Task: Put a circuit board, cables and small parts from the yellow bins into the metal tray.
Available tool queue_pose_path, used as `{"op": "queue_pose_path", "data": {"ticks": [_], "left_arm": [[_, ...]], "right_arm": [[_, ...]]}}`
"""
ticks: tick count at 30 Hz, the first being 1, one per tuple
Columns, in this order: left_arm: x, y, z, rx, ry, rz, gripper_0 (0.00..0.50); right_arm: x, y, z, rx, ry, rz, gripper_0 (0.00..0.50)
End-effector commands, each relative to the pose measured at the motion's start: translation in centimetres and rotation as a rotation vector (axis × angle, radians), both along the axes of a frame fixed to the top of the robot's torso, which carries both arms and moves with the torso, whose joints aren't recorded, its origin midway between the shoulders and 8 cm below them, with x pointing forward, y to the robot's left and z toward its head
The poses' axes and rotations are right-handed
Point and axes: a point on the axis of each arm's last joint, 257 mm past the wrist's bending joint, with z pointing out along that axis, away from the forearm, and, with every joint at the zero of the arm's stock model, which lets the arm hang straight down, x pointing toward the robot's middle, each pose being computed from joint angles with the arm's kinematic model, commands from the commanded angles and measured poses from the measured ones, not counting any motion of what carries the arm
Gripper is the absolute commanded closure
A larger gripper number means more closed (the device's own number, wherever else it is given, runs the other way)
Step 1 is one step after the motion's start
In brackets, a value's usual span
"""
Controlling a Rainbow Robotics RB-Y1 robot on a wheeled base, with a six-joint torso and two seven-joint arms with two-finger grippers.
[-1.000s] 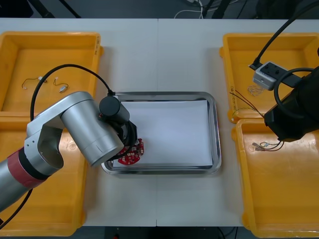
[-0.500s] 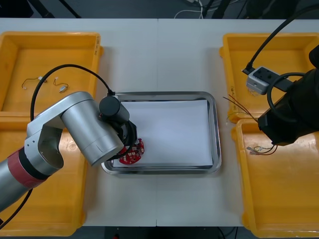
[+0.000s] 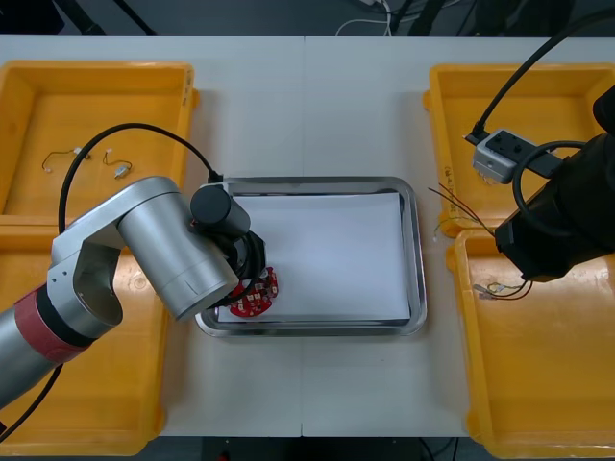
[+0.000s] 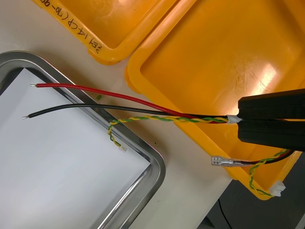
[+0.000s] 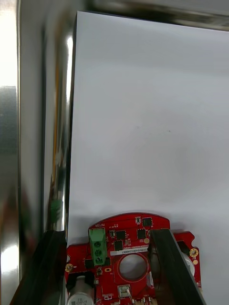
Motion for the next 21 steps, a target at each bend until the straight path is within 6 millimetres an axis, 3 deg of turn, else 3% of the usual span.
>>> {"op": "queue_pose_path", "data": {"ticks": [1, 12, 21], "left_arm": [[0.0, -1.0, 0.4, -0.054, -0.024, 0.047, 0.000], [-0.3, -2.3, 2.8, -0.120, -0.035, 0.048, 0.000], [-1.9, -0.6, 6.9, -0.077, 0.011, 0.054, 0.000]], "right_arm": [[-0.1, 0.8, 0.4, -0.016, -0.011, 0.067, 0.500], [-0.5, 1.9, -0.6, -0.028, -0.007, 0.109, 0.500], [-1.0, 5.5, -1.8, 0.005, -0.012, 0.183, 0.500]]}}
